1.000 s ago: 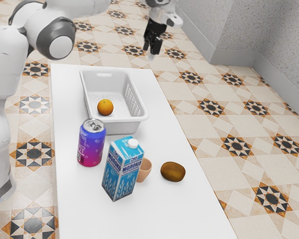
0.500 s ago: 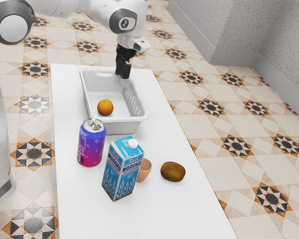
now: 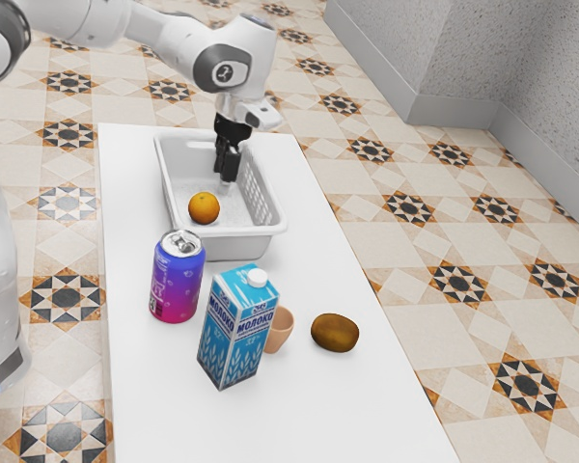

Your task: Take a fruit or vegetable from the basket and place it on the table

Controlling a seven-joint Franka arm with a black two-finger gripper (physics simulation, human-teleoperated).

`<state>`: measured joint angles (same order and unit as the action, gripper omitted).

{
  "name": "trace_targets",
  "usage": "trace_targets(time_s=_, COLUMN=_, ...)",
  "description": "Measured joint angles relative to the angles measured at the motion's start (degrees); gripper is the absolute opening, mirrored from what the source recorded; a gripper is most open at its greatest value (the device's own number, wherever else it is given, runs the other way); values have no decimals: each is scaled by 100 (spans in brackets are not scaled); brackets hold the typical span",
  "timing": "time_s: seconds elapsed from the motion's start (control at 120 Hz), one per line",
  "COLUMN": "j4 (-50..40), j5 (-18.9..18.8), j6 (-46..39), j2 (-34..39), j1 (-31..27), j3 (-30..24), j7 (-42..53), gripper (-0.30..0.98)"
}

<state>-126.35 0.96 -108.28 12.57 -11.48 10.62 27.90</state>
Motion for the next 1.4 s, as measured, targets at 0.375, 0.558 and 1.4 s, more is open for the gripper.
trace_targets(time_s=0.375, j4=-401, j5=1, j6=-313, j2=18, j1=-79, j3=-231, j7=-157, gripper=69)
trace_targets(time_s=0.558, j4=-518, j5=-3, j6=-383, j2=18, j1=-246, j3=-312, j7=-239, gripper=69)
trace_targets(time_s=1.4, j4=-804, j5=-67, j6=-542, j2=39, j1=-433, j3=-412, j7=-442, gripper=31)
